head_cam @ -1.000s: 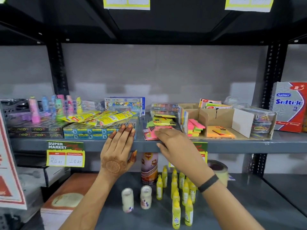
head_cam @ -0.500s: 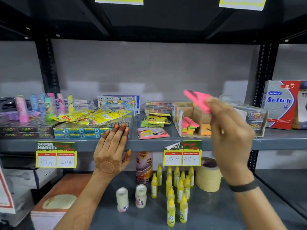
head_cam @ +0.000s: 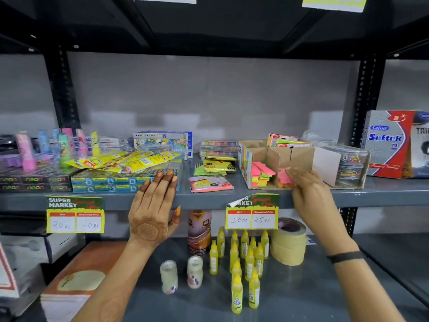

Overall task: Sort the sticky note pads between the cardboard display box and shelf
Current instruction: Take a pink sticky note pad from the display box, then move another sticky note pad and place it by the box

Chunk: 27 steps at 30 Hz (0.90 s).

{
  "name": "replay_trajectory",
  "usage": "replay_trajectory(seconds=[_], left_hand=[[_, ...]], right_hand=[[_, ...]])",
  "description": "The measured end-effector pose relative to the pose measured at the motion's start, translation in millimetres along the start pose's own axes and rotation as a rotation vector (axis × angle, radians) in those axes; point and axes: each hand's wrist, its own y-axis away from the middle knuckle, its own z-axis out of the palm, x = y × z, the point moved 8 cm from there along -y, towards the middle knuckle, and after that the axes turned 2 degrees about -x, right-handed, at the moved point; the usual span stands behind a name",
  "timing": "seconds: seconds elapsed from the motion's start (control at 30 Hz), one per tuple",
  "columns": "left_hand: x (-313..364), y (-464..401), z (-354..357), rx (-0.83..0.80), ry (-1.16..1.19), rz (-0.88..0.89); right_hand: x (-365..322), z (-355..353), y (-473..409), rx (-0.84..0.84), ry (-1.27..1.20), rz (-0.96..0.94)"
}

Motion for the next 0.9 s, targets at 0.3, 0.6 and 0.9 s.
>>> replay_trajectory(seconds=[0.3, 0.6, 0.9], left_hand=[[1, 0, 0, 0.017, -0.02, 0.018], [-2, -14, -1, -0.032, -0.064, 0.019], [0, -14, -4, 0.049, -0.047, 0.026]], right_hand=[[-127, 47, 15, -0.117, -0.009, -0.338], [-134, 30, 19, -0.046, 0.026, -0.416], [-65, -73, 20, 0.561, -0.022, -0.181]])
